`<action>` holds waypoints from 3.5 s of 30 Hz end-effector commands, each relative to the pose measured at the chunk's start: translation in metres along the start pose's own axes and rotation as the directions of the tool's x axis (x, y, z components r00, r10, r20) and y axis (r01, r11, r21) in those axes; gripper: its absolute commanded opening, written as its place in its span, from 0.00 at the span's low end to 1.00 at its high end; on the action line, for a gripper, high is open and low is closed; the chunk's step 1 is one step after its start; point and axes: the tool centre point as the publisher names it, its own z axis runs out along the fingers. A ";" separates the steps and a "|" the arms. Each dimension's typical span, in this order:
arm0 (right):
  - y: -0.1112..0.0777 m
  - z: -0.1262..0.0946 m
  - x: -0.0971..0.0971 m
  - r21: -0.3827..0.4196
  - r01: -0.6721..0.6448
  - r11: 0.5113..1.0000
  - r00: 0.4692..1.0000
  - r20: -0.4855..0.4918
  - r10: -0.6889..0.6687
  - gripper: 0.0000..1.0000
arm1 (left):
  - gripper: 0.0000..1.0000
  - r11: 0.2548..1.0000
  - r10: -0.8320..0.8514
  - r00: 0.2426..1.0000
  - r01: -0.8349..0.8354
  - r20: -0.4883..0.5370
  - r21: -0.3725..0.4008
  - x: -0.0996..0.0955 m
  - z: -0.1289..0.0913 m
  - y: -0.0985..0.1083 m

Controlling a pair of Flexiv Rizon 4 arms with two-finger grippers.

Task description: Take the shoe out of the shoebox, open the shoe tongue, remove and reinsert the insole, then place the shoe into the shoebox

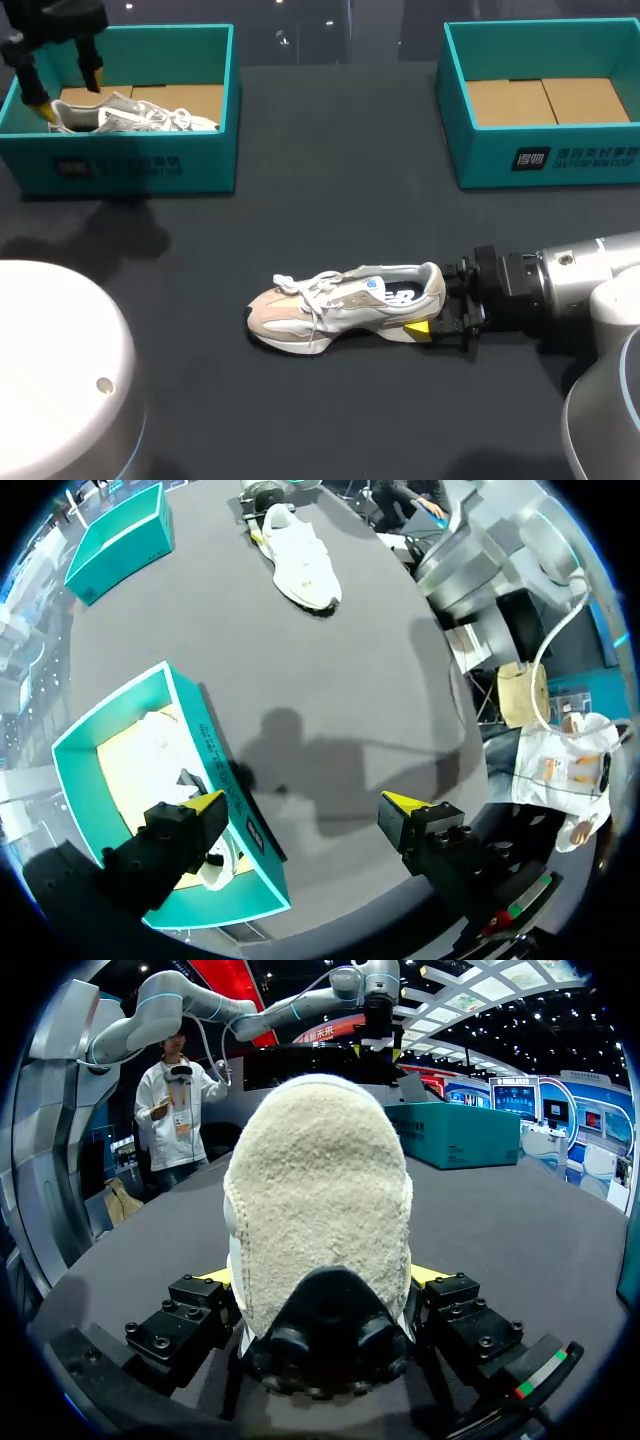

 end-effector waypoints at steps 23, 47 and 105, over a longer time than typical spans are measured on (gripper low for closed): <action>-0.001 0.005 -0.002 0.005 -0.001 1.000 1.000 0.001 0.001 0.00 | 1.00 0.966 -0.259 0.965 0.258 -0.037 -0.022 0.031 0.022 -0.118; -0.001 0.005 -0.002 0.005 -0.001 1.000 1.000 0.001 0.001 0.00 | 1.00 0.976 -0.194 0.979 0.199 0.066 -0.082 -0.006 -0.031 -0.028; -0.001 0.005 -0.002 0.005 -0.001 1.000 1.000 0.001 0.001 0.00 | 1.00 0.383 -0.921 0.380 0.924 0.082 0.020 0.033 0.051 -0.225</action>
